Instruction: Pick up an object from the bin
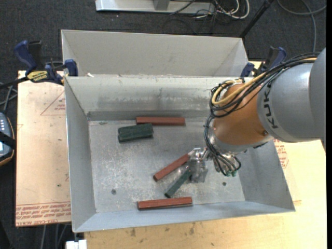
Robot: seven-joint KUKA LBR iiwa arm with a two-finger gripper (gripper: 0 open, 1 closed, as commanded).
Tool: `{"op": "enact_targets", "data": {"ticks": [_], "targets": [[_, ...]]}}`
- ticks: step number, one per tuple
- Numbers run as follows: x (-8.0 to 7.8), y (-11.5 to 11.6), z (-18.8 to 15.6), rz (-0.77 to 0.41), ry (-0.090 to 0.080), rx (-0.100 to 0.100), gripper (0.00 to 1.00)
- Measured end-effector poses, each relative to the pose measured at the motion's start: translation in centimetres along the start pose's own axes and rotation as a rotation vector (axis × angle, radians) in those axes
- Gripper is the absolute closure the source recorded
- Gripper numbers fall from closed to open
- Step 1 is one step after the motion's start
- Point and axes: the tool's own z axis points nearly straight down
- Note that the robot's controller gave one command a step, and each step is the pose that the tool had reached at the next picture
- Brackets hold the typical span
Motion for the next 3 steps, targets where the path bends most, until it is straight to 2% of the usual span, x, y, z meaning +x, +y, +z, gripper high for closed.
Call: {"op": "enact_targets", "data": {"ticks": [1, 2, 3], "targets": [[-2.5, -0.4, -4.6, -0.007, 0.007, -0.001, 1.00], [0.6, 6.3, -1.2, 0.312, 0.007, -0.002, 0.00], [0.4, 6.1, -1.4, 0.314, 0.002, 0.000, 1.00]]}}
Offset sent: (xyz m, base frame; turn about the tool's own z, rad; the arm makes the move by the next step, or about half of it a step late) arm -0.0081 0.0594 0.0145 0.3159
